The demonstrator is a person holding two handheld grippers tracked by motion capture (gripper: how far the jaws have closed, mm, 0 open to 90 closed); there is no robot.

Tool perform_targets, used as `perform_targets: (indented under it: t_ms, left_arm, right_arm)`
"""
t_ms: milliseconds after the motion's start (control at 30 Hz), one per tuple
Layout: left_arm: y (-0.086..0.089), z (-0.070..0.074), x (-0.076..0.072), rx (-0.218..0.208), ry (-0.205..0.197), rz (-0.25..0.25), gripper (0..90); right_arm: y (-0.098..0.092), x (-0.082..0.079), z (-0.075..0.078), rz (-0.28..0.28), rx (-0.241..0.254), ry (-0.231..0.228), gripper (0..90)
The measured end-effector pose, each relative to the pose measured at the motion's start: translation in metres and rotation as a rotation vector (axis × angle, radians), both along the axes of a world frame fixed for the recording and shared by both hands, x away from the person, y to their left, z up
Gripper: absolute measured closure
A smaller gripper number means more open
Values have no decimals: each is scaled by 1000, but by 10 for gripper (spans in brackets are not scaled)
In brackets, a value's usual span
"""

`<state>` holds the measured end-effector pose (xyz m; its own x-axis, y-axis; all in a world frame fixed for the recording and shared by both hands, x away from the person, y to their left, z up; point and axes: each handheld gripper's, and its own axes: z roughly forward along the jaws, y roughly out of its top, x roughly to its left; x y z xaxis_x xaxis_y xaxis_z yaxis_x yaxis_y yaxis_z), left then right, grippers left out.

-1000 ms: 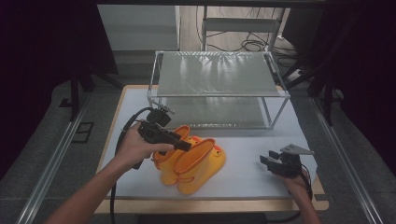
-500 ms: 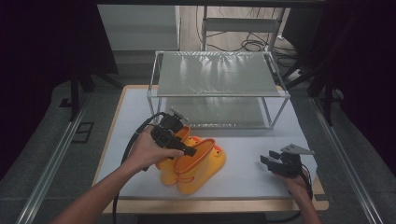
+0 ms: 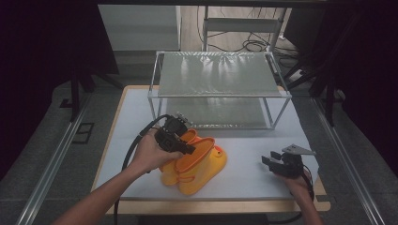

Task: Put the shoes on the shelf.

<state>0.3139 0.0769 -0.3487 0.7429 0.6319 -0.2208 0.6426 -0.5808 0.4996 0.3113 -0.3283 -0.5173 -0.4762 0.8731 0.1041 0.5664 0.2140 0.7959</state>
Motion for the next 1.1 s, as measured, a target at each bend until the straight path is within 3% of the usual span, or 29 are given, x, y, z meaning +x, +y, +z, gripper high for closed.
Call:
perform_targets:
  t_ms: [333, 533, 667, 833, 1100]
  left_arm:
    - [9, 3, 11, -62, 13, 9, 819]
    - [8, 11, 15, -113, 45, -7, 820]
    - [2, 23, 14, -144, 53, -34, 820]
    - [-4, 44, 14, -176, 28, -55, 819]
    - [-14, 74, 16, -181, -15, -68, 819]
  right_arm:
    - [-2, 1, 0, -14, 4, 8, 487]
    - [-3, 1, 0, -20, 6, 10, 489]
    - [-4, 1, 0, -22, 7, 8, 490]
    - [-6, 1, 0, -27, 7, 6, 491]
    - [-9, 1, 0, -39, 12, 6, 493]
